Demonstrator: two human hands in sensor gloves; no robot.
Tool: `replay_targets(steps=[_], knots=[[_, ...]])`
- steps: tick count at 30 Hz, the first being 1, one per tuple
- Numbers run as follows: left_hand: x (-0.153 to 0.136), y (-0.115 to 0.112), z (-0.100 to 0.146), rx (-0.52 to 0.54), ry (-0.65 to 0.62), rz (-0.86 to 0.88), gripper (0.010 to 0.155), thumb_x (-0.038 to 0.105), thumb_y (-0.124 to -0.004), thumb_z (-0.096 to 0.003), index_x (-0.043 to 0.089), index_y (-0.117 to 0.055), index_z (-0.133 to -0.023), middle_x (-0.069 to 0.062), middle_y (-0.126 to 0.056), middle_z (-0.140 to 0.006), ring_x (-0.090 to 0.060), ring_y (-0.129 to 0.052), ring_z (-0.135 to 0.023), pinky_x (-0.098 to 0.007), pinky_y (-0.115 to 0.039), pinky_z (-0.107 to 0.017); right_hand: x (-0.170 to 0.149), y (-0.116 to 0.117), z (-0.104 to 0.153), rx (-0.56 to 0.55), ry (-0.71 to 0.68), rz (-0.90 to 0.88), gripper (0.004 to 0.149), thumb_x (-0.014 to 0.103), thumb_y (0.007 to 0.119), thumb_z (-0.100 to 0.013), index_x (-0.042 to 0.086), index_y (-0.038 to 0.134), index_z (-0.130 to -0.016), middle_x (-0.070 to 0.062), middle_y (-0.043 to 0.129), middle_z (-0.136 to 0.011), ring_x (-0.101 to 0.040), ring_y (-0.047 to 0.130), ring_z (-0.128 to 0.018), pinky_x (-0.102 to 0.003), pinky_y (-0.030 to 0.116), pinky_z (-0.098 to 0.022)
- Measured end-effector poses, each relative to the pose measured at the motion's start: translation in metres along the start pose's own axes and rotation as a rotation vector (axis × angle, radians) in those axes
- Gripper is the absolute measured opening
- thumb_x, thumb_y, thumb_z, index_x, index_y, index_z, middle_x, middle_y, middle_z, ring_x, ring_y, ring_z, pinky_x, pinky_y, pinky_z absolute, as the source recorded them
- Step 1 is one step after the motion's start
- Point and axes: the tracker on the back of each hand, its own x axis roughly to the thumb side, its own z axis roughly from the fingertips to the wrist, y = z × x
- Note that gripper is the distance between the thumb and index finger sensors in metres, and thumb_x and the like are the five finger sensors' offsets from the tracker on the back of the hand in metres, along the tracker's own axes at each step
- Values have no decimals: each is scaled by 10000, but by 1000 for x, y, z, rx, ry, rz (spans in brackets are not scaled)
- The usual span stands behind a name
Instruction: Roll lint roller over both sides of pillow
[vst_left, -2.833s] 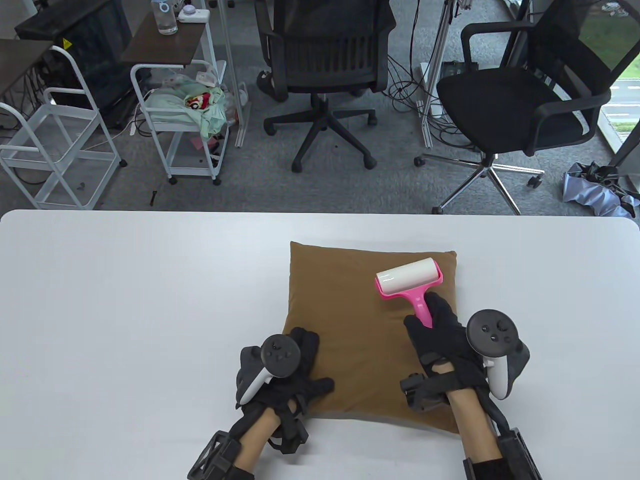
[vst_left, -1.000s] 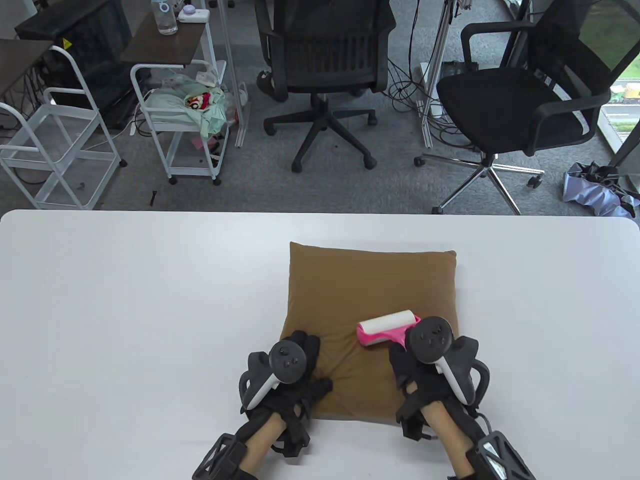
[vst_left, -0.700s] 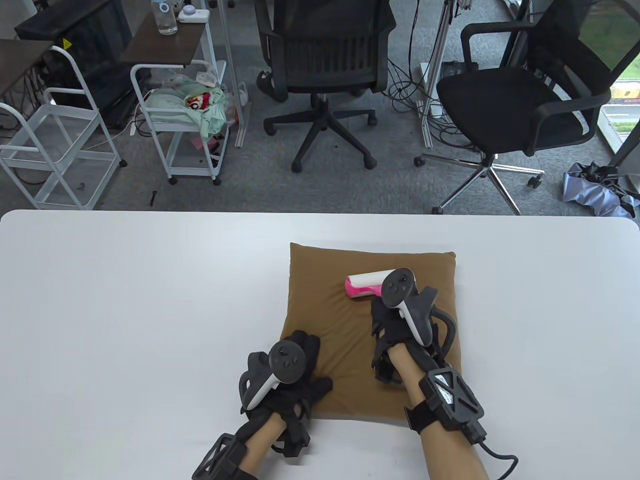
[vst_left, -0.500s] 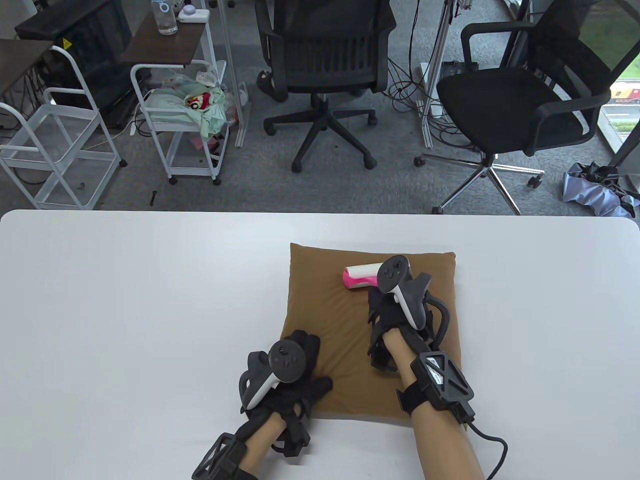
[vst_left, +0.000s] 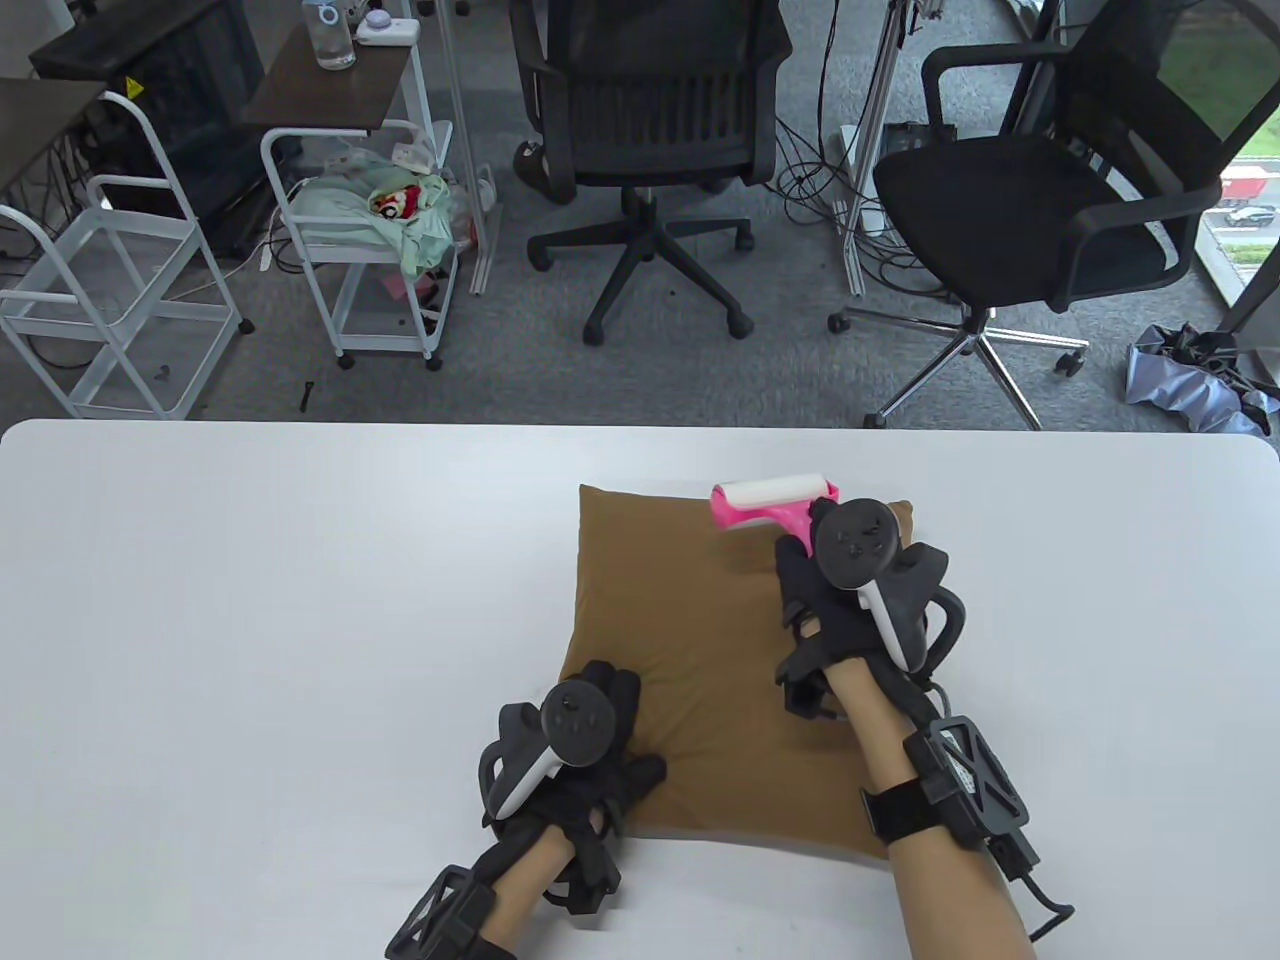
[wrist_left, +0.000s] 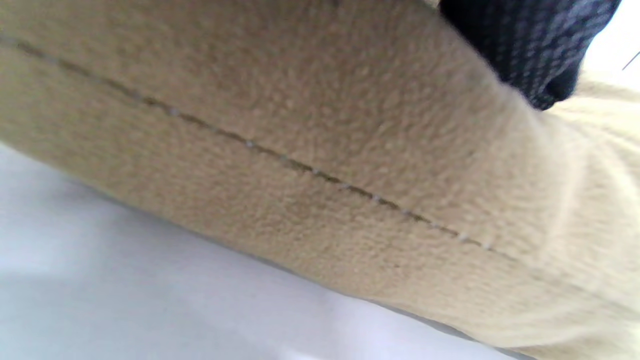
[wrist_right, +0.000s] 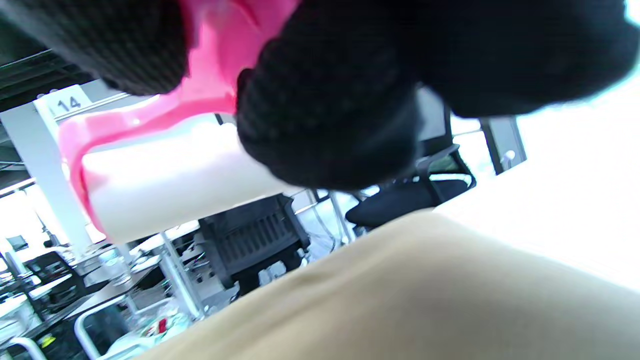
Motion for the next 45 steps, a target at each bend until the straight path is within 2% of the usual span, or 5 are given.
replay_targets(steps=[5,11,20,33,45], knots=[[0,0,0,1,1,1,886,574,-770,-329,372,-305,-1056,14,-207,-1188,-290,-271,-1140,-546,-351,-803,-38,8,-10,-1,61,93,571,533,777,-395,307,711,-915,57,1010,-700,-88,1081,-193,-314,941,-139],[1,0,0,2,3,1,886,576,-767,-329,374,-303,-1055,13,-207,-1188,-291,-272,-1139,-544,-352,-803,-64,29,7,137,26,90,571,497,801,-399,240,733,-905,27,1050,-573,-104,1029,-29,-329,910,-31],[1,-1,0,3,7,-14,887,577,-766,-329,374,-297,-1054,14,-203,-1187,-290,-274,-1138,-544,-352,-802,-78,2,68,254,-124,243,567,493,810,-401,203,766,-887,19,1067,-496,-107,1021,26,-326,903,15],[2,-2,2,7,6,-31,885,574,-767,-328,377,-297,-1052,15,-201,-1186,-288,-271,-1138,-542,-351,-803,-113,-14,129,429,-132,298,561,501,809,-402,208,786,-880,18,1074,-489,-103,1022,27,-325,903,11],[3,-2,1,-8,8,-16,881,545,-780,-331,372,-306,-1054,15,-204,-1186,-291,-249,-1142,-549,-345,-803,-114,-13,95,388,-54,185,569,528,780,-408,238,764,-897,45,1064,-545,-80,1036,-23,-310,913,-21]])
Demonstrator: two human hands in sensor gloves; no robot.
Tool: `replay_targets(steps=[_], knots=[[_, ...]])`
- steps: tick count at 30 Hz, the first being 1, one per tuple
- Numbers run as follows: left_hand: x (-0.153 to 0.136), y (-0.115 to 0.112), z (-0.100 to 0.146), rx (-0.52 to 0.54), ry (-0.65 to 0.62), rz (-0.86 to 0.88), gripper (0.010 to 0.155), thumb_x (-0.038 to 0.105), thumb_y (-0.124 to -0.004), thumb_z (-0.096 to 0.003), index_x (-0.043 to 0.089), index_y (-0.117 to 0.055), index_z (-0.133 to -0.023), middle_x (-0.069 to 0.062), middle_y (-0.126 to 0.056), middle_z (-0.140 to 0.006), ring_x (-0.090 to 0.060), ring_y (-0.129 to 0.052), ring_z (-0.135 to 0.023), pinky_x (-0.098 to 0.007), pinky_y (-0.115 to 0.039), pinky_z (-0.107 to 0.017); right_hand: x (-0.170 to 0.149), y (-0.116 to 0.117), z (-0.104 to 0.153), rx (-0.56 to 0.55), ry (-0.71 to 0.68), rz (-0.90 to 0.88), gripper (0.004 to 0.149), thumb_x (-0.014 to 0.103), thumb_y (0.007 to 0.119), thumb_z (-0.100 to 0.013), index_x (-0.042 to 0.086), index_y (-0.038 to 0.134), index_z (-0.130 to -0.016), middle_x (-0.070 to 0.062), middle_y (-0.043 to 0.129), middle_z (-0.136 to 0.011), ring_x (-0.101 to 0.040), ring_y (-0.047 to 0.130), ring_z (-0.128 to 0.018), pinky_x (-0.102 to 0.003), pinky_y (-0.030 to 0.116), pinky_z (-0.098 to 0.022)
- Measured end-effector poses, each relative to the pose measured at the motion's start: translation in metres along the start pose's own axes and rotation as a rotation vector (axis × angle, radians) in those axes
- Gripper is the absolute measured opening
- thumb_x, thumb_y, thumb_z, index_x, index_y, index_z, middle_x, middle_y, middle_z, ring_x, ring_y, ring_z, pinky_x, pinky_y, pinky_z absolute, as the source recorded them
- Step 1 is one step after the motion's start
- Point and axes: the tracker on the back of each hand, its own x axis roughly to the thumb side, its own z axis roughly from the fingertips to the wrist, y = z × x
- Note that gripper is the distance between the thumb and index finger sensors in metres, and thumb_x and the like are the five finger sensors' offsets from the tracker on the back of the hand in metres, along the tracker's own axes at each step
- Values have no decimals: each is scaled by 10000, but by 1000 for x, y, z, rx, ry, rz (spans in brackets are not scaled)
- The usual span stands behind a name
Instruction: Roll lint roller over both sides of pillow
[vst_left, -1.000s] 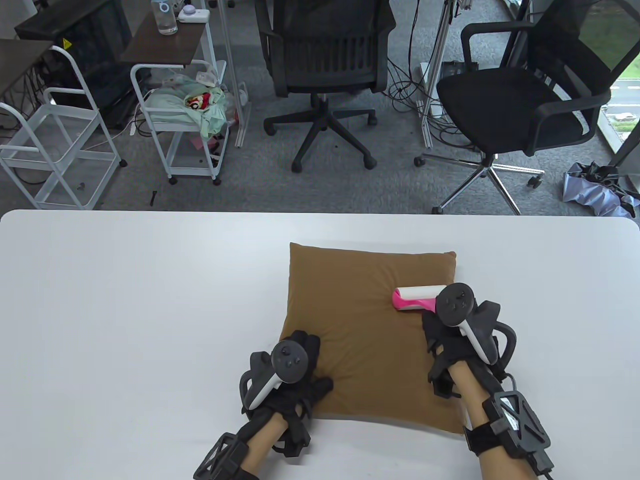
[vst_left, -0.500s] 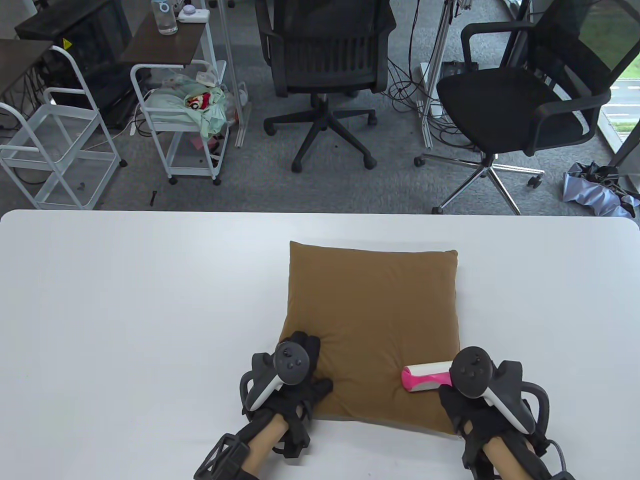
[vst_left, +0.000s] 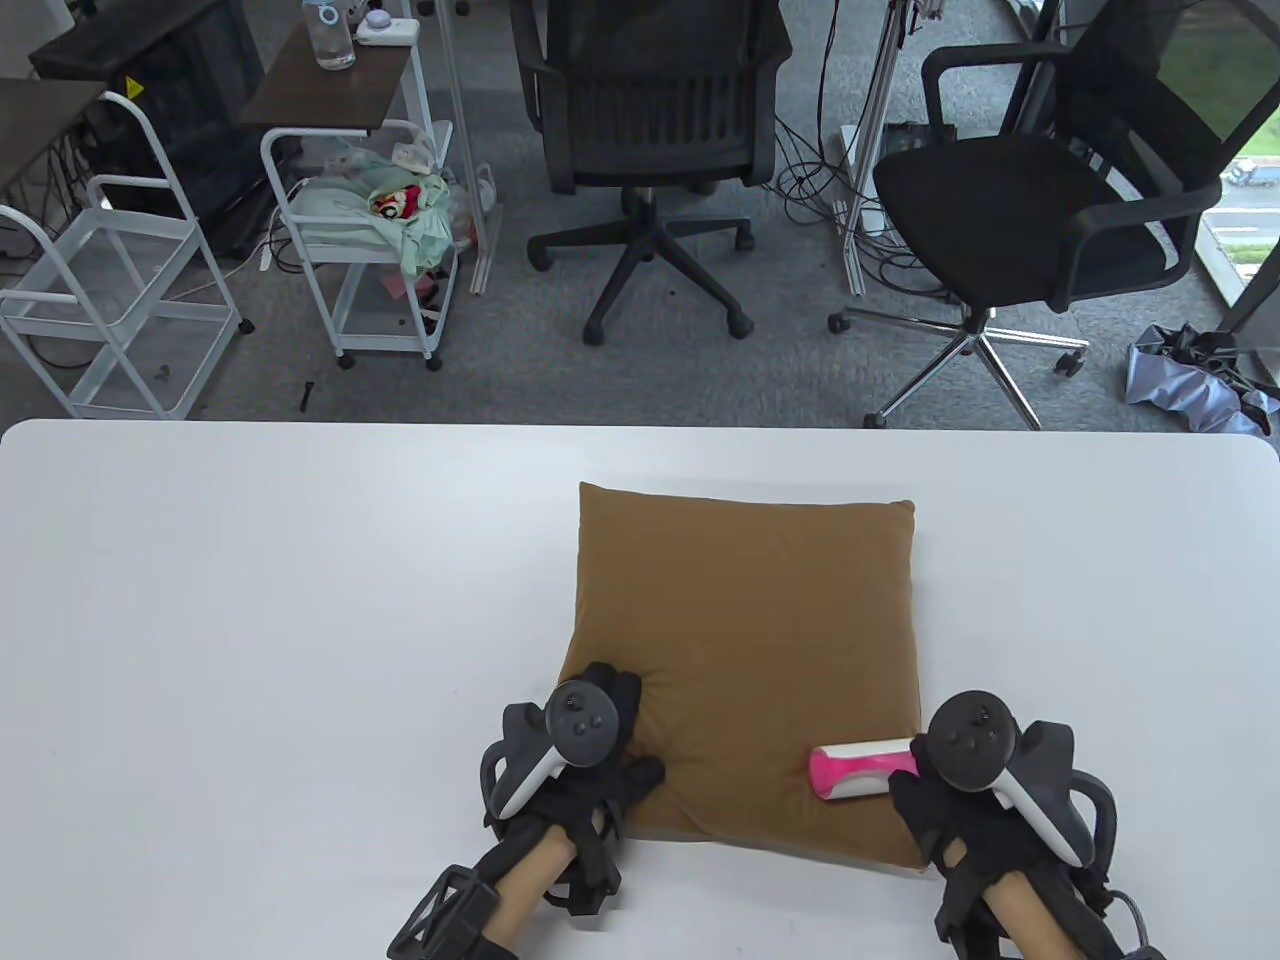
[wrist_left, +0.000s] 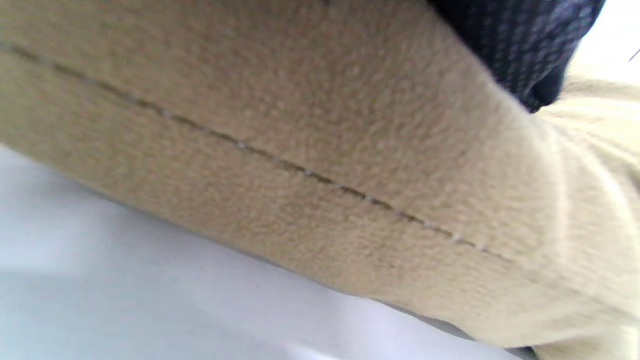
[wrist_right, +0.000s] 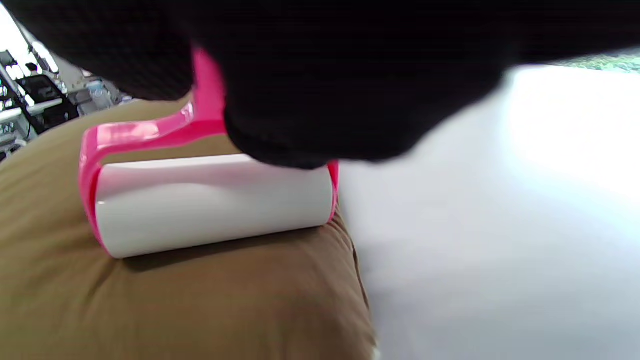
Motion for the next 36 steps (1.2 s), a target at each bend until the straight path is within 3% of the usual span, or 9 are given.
replay_targets(steps=[5,10,19,27,31,36], knots=[[0,0,0,-1,0,8,878,542,-779,-333,372,-308,-1054,15,-205,-1186,-290,-250,-1142,-550,-344,-803,16,-5,-37,-143,34,-63,573,535,769,-405,258,745,-906,54,1054,-561,-85,1039,-40,-314,914,-35],[-1,1,-1,-3,1,14,877,541,-779,-334,371,-309,-1055,15,-205,-1186,-290,-249,-1142,-550,-341,-803,37,4,-80,-256,82,-81,576,538,756,-402,280,721,-916,54,1041,-581,-100,1047,-68,-327,915,-62],[0,1,-2,-4,3,15,875,543,-775,-335,373,-308,-1055,15,-206,-1187,-291,-250,-1143,-550,-343,-803,57,10,-122,-243,155,-85,576,528,760,-405,309,680,-932,36,1032,-620,-162,1091,-181,-381,936,-158],[0,1,-2,-4,7,6,876,547,-774,-335,373,-306,-1055,16,-208,-1187,-289,-254,-1143,-548,-347,-803,52,-1,-120,-248,98,-143,602,540,744,-397,291,665,-939,78,1012,-632,-104,1070,-173,-337,937,-152],[0,1,-2,-3,5,3,875,551,-772,-334,376,-304,-1054,19,-206,-1187,-287,-252,-1143,-546,-349,-803,26,-18,-101,-397,3,-338,587,539,745,-397,295,690,-928,84,1012,-618,-87,1048,-146,-328,927,-139],[0,1,-2,0,7,-3,875,552,-770,-335,375,-303,-1054,17,-207,-1187,-289,-254,-1143,-547,-350,-802,-22,-27,-78,-549,-37,-232,583,548,748,-396,308,696,-925,95,1020,-607,-75,1047,-145,-317,931,-139]])
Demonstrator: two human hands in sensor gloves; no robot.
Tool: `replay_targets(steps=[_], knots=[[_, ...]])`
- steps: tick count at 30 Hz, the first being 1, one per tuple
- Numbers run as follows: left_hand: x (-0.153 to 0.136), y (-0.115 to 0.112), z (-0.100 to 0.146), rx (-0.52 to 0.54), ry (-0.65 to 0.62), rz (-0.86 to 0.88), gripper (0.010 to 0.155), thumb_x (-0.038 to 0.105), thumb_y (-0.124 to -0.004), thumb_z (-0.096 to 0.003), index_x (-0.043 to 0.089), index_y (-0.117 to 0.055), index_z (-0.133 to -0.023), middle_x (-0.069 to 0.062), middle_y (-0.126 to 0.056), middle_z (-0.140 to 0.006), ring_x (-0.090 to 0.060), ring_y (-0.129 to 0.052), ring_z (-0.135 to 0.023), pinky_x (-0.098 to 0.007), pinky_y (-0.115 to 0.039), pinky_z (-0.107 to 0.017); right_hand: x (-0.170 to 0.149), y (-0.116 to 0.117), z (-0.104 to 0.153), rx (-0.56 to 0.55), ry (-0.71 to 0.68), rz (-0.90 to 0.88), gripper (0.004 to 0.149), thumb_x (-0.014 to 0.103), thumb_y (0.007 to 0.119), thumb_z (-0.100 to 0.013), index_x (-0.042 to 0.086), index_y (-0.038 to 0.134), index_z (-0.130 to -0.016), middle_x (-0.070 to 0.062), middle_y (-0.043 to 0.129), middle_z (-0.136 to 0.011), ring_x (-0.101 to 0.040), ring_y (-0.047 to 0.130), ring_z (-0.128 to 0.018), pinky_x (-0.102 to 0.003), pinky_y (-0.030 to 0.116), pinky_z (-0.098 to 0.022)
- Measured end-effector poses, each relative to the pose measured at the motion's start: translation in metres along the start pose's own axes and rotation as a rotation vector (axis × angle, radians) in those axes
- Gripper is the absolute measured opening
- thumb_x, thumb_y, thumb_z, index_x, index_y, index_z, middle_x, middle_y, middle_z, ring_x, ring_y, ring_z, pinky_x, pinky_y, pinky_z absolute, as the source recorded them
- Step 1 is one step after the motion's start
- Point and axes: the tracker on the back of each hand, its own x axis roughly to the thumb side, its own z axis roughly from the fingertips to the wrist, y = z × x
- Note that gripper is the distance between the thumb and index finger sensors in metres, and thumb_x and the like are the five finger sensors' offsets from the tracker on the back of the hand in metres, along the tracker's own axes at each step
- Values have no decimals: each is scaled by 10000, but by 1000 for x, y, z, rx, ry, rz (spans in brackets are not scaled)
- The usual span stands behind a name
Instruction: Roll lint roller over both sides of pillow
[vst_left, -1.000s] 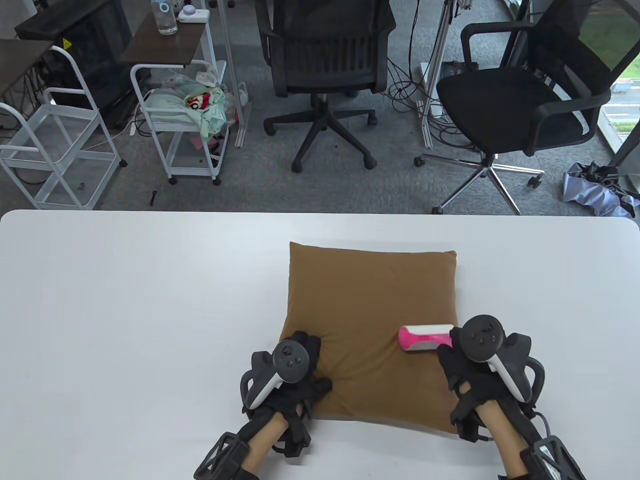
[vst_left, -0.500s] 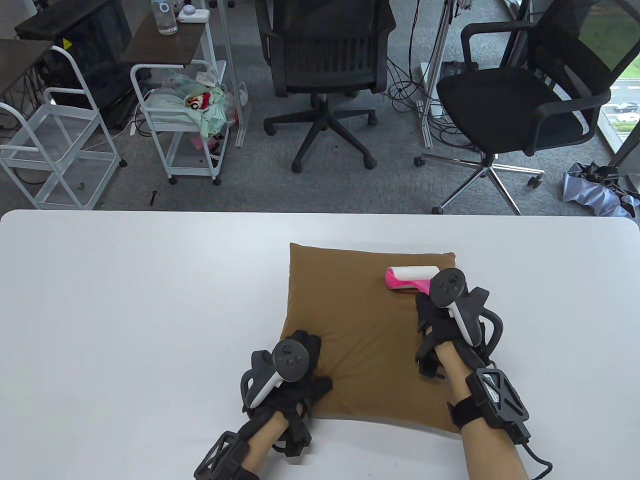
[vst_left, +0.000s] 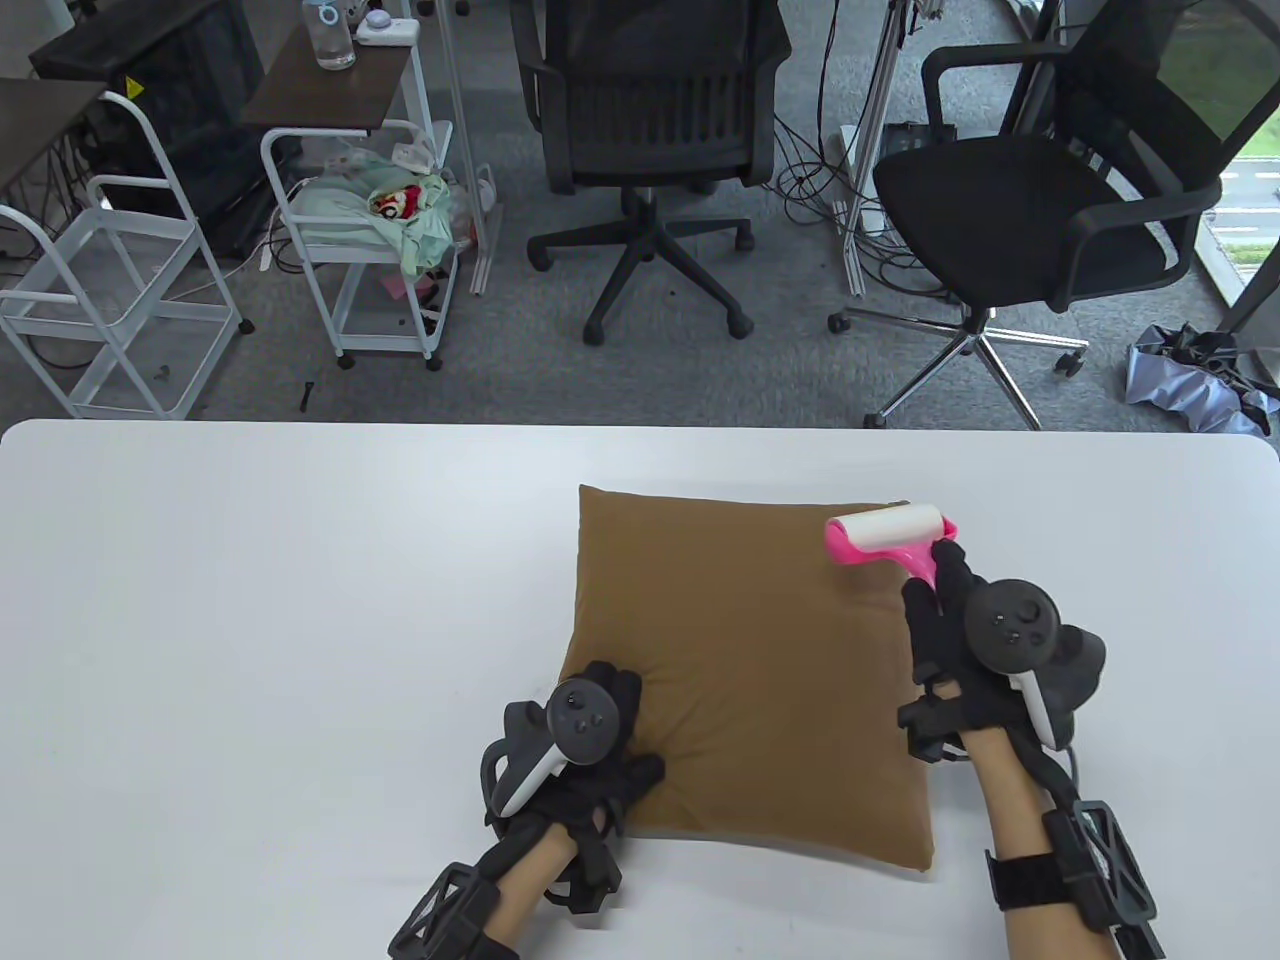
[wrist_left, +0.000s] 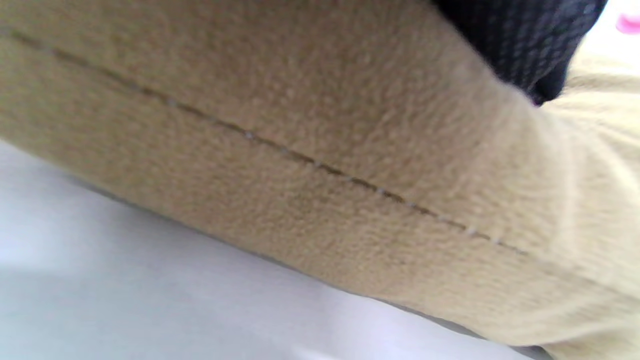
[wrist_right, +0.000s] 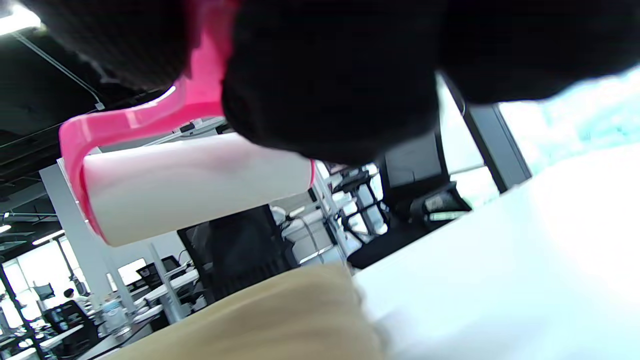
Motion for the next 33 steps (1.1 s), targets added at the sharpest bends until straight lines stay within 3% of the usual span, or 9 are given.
replay_targets(steps=[6,10,12,15,21,26,33], knots=[[0,0,0,7,1,-6,876,554,-767,-333,376,-301,-1053,19,-207,-1186,-286,-279,-1138,-546,-351,-803,-51,-8,16,-65,14,69,578,548,753,-395,318,703,-923,95,1017,-617,-78,1050,-156,-320,931,-147],[0,-1,1,21,-5,-11,875,556,-765,-332,376,-301,-1052,16,-210,-1186,-290,-276,-1138,-548,-354,-802,-84,4,33,-96,64,-13,577,542,758,-397,303,711,-920,83,1021,-609,-81,1051,-147,-322,932,-137],[1,0,2,33,-11,-6,877,554,-769,-332,371,-304,-1053,13,-213,-1186,-294,-276,-1138,-551,-355,-802,-94,10,33,-4,78,-3,575,530,767,-396,296,717,-919,68,1024,-612,-101,1051,-151,-339,928,-142],[4,4,5,53,-12,-5,880,549,-781,-329,358,-322,-1054,3,-231,-1186,-308,-282,-1138,-562,-362,-799,-108,12,36,3,87,63,568,538,763,-400,305,720,-916,77,1025,-612,-84,1053,-150,-324,933,-140],[25,20,13,104,-33,-61,883,522,-815,-332,309,-366,-1062,-32,-278,-1191,-363,-330,-1135,-606,-395,-785,-118,12,34,22,137,22,568,536,763,-400,304,721,-917,73,1029,-611,-91,1056,-157,-330,933,-147],[67,24,19,106,-187,-92,843,527,-808,-339,309,-432,-1062,-28,-348,-1192,-349,-387,-1133,-594,-439,-778,-114,15,33,37,126,23,567,539,763,-399,307,722,-916,74,1029,-612,-91,1056,-160,-330,934,-149],[159,-13,25,-7,-485,-202,825,524,-825,-332,315,-481,-1052,-18,-419,-1186,-330,-442,-1127,-561,-472,-781,-119,11,33,28,146,17,568,539,765,-398,306,726,-914,73,1029,-611,-91,1056,-158,-329,934,-147]])
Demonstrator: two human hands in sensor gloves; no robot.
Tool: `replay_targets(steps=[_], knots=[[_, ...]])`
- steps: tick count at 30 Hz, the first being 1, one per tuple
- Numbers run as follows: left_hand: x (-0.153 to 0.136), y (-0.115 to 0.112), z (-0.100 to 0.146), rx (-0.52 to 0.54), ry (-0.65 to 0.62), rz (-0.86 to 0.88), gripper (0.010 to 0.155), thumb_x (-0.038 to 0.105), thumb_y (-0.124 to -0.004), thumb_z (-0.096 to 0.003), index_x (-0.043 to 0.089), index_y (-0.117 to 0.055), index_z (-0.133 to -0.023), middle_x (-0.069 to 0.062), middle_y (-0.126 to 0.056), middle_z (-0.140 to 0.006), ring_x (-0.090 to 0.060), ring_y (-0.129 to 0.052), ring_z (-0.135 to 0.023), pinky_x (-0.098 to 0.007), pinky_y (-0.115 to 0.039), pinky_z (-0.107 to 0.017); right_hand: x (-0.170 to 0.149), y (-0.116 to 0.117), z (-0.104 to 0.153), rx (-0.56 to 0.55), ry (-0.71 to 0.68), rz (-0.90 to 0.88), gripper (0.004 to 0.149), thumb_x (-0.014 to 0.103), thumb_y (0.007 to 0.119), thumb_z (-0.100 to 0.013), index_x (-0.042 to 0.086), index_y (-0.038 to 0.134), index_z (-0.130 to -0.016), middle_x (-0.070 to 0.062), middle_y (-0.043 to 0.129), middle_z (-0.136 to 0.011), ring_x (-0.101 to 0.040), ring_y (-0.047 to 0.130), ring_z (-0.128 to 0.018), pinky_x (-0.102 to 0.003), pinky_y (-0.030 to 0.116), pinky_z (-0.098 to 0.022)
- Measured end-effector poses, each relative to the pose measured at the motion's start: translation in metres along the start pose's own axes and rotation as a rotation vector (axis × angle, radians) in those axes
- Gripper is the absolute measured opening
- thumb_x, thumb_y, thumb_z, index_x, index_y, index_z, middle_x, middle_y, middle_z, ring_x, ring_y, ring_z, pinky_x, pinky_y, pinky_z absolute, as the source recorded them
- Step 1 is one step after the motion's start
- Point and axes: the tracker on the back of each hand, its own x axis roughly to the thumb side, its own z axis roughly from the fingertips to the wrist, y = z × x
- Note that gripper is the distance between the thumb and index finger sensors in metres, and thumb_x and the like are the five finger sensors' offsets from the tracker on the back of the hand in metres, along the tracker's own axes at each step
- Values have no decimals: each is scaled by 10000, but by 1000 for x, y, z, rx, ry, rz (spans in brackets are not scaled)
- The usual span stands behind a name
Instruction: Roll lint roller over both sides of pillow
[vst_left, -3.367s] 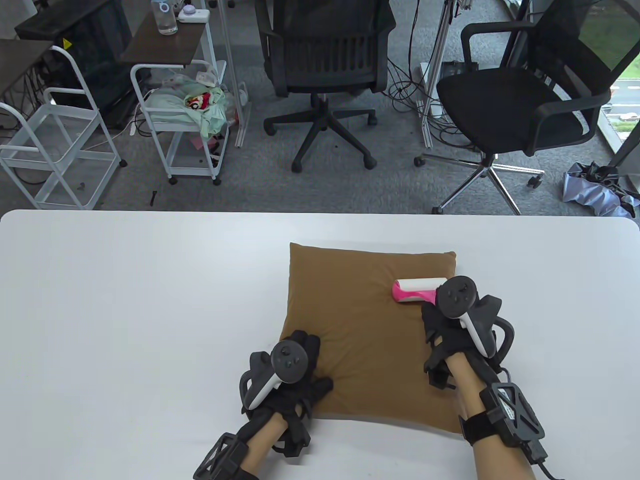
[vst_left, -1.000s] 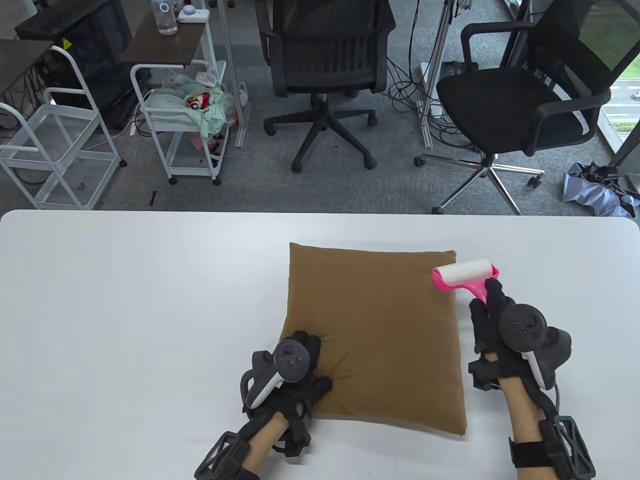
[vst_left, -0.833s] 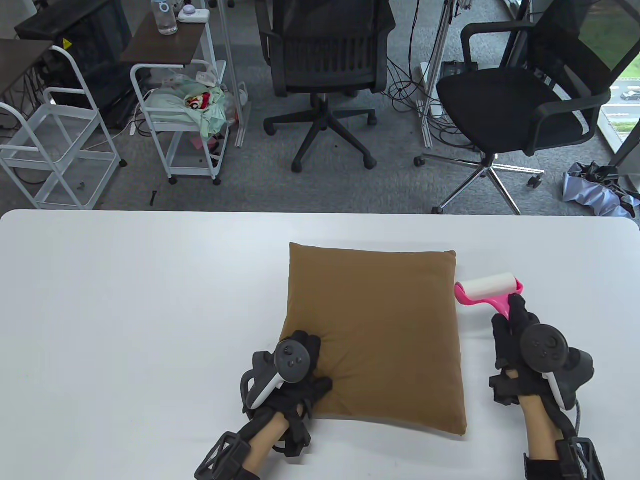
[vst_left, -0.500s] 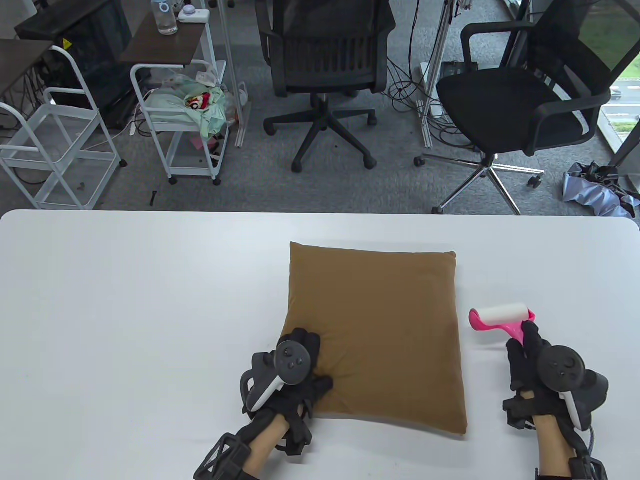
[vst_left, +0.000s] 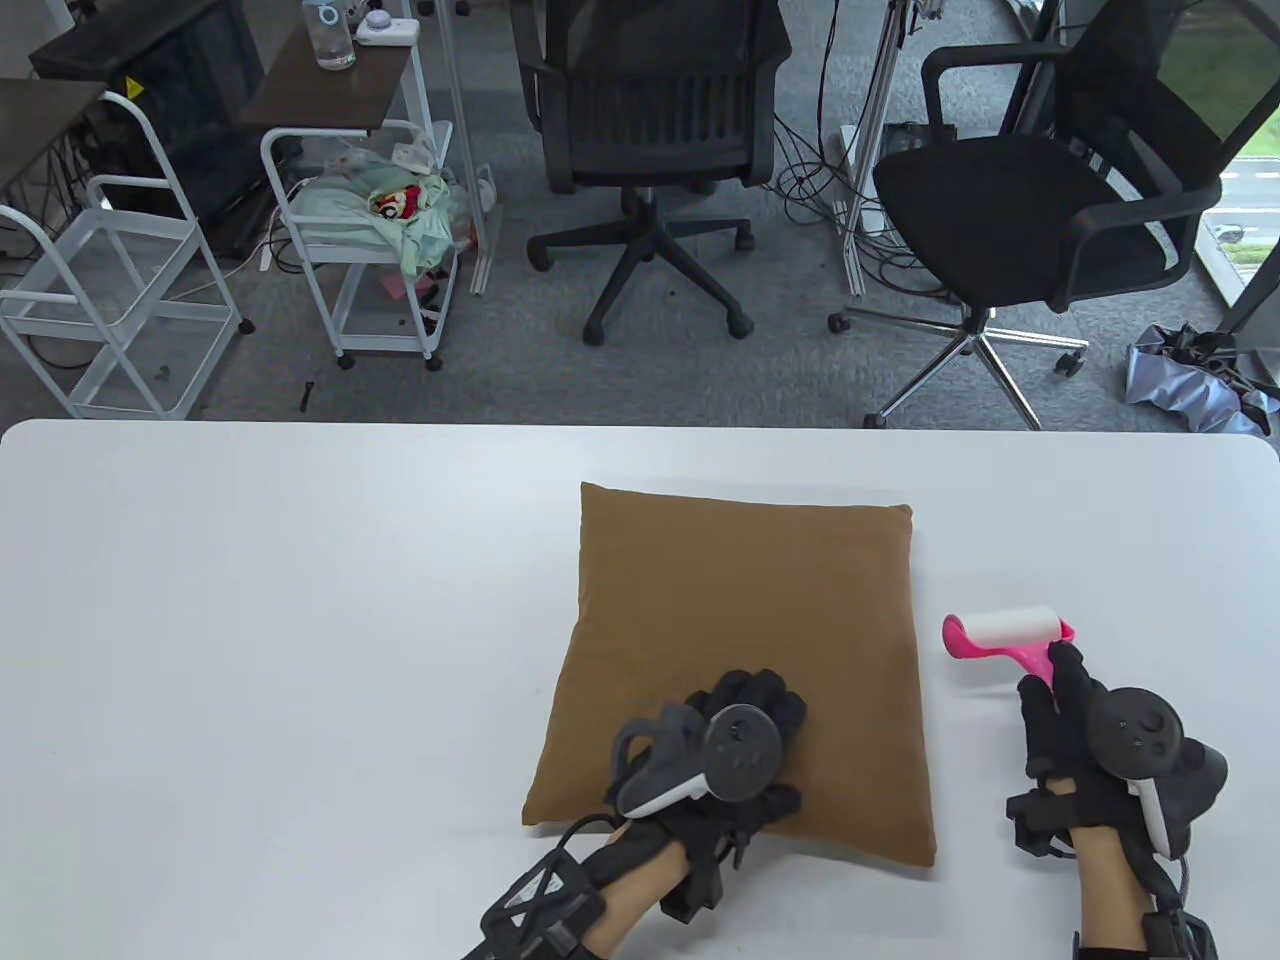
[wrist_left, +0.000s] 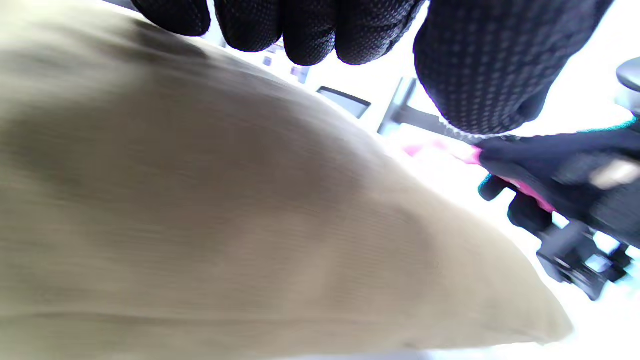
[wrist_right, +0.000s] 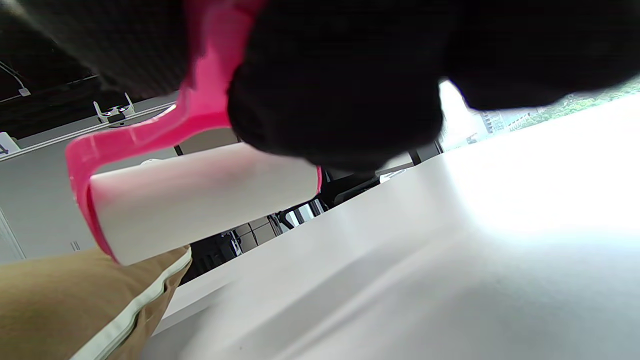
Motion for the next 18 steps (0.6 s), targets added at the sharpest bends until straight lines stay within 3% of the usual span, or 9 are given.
replay_targets(steps=[5,8,11,15,18], knots=[[45,-21,-22,-76,-119,-104,815,513,-865,-314,319,-543,-1037,-13,-494,-1175,-321,-540,-1101,-525,-530,-768,-4,-3,-2,-8,20,-23,568,539,766,-398,304,725,-914,72,1030,-610,-91,1056,-158,-329,934,-147],[52,-37,-35,-143,-69,-248,858,530,-884,-295,315,-530,-1047,-13,-490,-1176,-310,-537,-1085,-502,-533,-764,-5,-3,-2,-4,24,-24,569,539,766,-399,302,725,-915,72,1029,-612,-90,1056,-156,-328,934,-146],[52,-54,-44,-257,10,-356,946,545,-893,-288,339,-396,-1066,13,-344,-1194,-273,-404,-1098,-482,-453,-784,-7,-2,-2,9,37,-37,570,539,764,-399,300,725,-915,72,1028,-613,-89,1055,-157,-328,934,-146],[64,-60,-49,-106,-9,-503,913,512,-936,-266,323,-506,-1049,-21,-495,-1152,-284,-584,-997,-479,-594,-711,-8,-1,-4,16,46,-37,569,538,765,-399,300,725,-915,70,1028,-613,-90,1055,-157,-328,933,-146],[69,-51,-53,11,-15,-502,755,449,-977,-263,323,-710,-958,-22,-742,-1038,-264,-796,-855,-462,-739,-609,-8,0,-4,24,41,-30,570,538,765,-399,300,726,-915,71,1029,-613,-91,1055,-157,-328,933,-147]])
